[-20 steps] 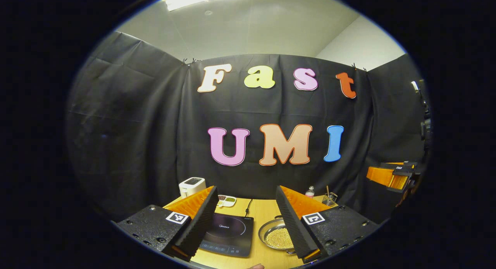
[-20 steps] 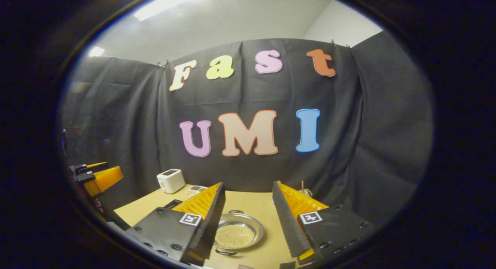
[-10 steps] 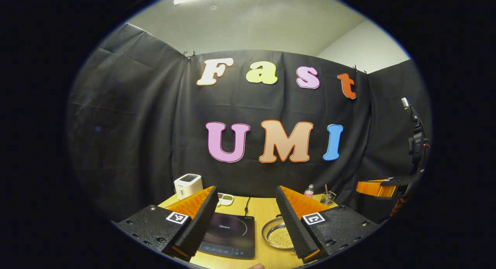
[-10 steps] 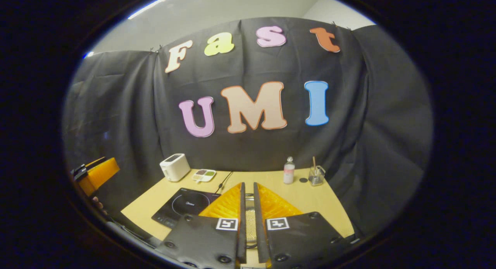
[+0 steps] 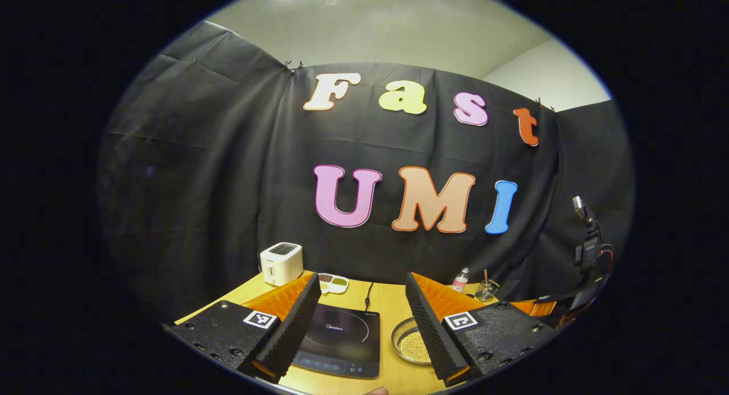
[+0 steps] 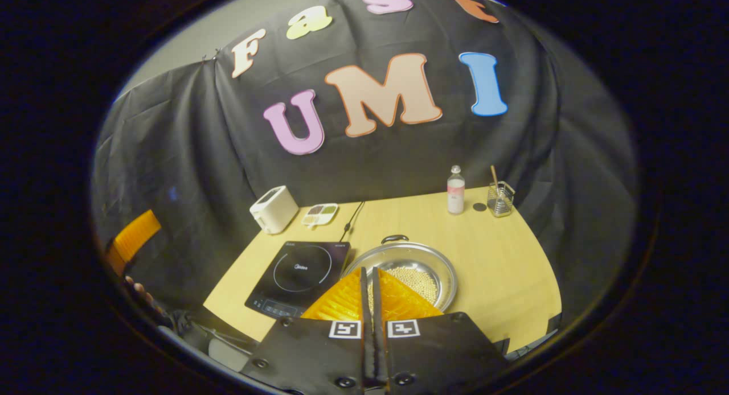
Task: First push the handle of the pot to place it horizontally, then grasp the pot with both hands and set it on the induction cooktop.
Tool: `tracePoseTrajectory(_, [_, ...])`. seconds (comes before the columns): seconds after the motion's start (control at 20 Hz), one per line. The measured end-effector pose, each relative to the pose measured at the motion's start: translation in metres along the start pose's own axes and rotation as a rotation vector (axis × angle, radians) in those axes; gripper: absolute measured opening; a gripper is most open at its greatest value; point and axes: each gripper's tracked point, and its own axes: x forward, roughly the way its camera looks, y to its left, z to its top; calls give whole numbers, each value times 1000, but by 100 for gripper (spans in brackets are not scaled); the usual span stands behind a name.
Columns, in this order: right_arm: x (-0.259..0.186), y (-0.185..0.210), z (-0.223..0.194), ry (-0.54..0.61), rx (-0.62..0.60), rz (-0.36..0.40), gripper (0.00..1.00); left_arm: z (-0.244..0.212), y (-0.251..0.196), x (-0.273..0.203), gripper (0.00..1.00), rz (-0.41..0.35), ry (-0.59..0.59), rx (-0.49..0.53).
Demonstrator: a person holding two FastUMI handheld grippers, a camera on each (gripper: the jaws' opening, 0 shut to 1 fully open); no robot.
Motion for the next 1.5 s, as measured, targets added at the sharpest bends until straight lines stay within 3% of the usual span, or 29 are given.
tracePoseTrajectory(0.25, [38,5,-25,93,15,95,0,1,2,11,91,62,11,17])
tracePoseTrajectory(0.7, [84,22,-117,334,-45,246,0,-15,7,0,92,228,98,50])
tracePoseTrajectory(0.75, [89,22,-123,350,-54,256,0,-16,8,-2,89,249,107,47])
tracePoseTrajectory(1.0, [101,38,-152,392,-99,335,0,-26,6,-14,92,319,174,84])
tracePoseTrajectory(1.1, [104,38,-168,423,-107,344,3,-26,3,-18,87,330,192,109])
tracePoseTrajectory(1.25, [103,34,-187,482,-118,346,0,-27,-4,-21,90,343,203,114])
tracePoseTrajectory(1.5, [107,23,-208,537,-166,342,0,-25,-13,-29,87,363,198,124])
